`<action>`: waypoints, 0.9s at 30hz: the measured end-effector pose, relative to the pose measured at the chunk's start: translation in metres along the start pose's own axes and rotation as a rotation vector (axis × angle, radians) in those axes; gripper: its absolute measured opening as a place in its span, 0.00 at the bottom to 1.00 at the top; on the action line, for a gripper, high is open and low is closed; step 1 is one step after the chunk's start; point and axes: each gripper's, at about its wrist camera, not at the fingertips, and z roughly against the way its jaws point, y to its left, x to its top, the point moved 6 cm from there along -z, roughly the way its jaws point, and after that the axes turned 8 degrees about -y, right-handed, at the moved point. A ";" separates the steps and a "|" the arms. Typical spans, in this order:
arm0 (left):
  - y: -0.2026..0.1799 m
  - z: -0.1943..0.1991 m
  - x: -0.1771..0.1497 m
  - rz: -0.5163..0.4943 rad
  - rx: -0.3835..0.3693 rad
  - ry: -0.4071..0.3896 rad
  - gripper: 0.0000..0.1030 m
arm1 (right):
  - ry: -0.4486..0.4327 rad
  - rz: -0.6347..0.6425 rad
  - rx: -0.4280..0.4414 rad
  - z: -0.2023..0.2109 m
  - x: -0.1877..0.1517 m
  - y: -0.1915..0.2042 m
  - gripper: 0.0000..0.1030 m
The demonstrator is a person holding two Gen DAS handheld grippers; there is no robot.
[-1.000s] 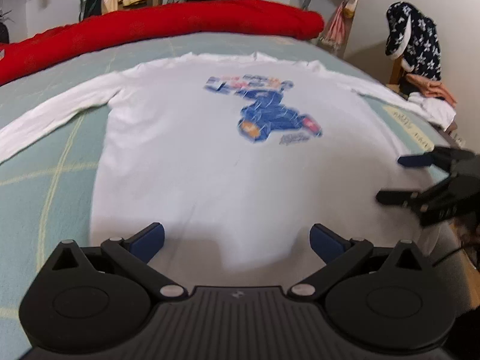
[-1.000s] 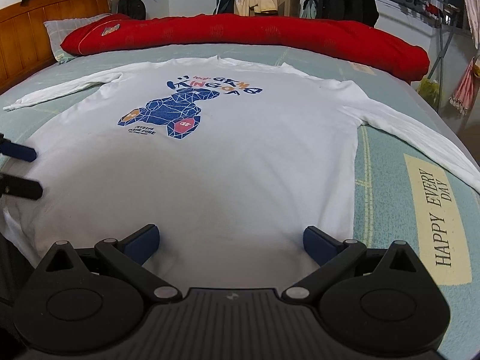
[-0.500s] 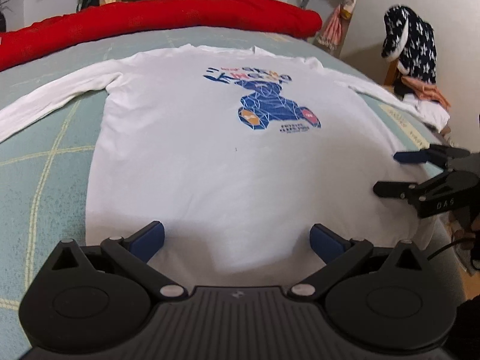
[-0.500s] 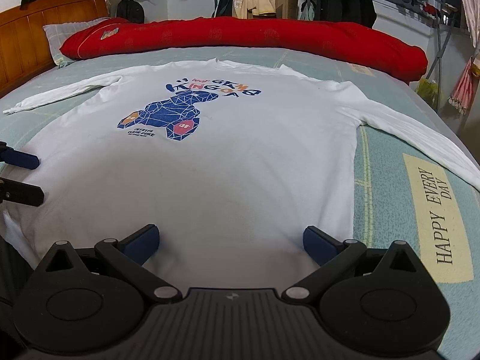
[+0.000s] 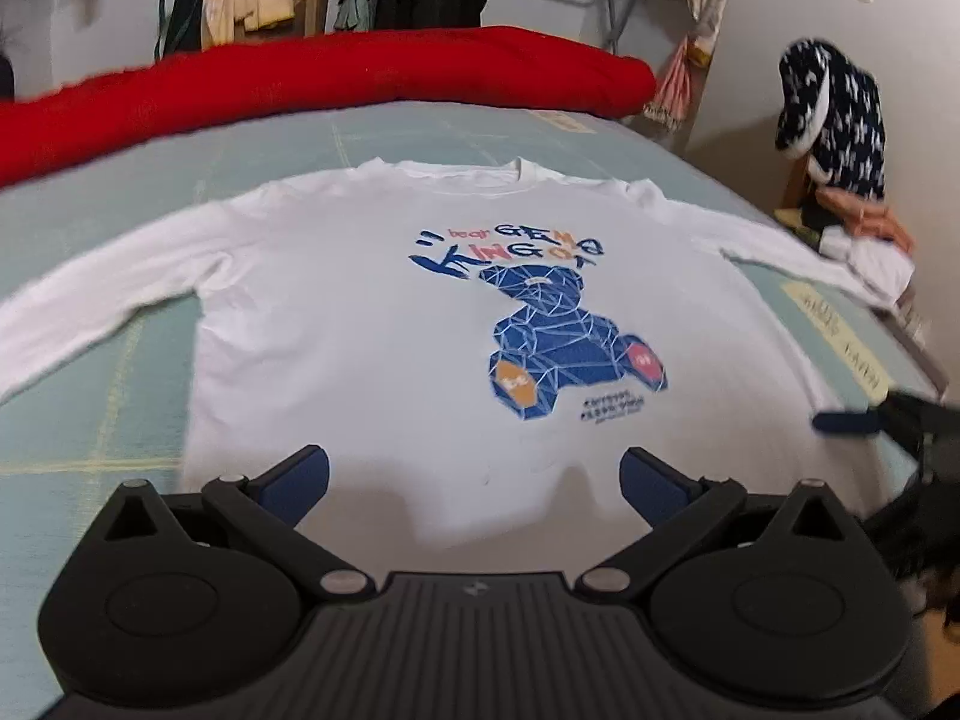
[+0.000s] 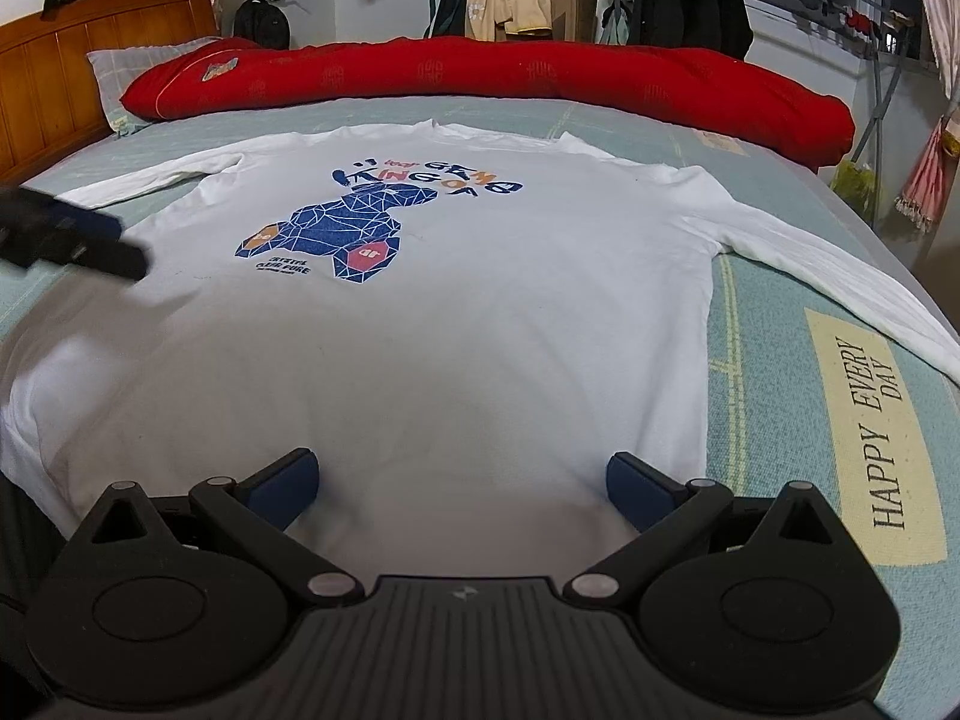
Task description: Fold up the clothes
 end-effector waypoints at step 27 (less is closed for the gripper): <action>0.267 0.088 -0.016 1.010 0.131 -0.390 0.98 | 0.045 -0.002 -0.031 -0.007 0.006 0.004 1.00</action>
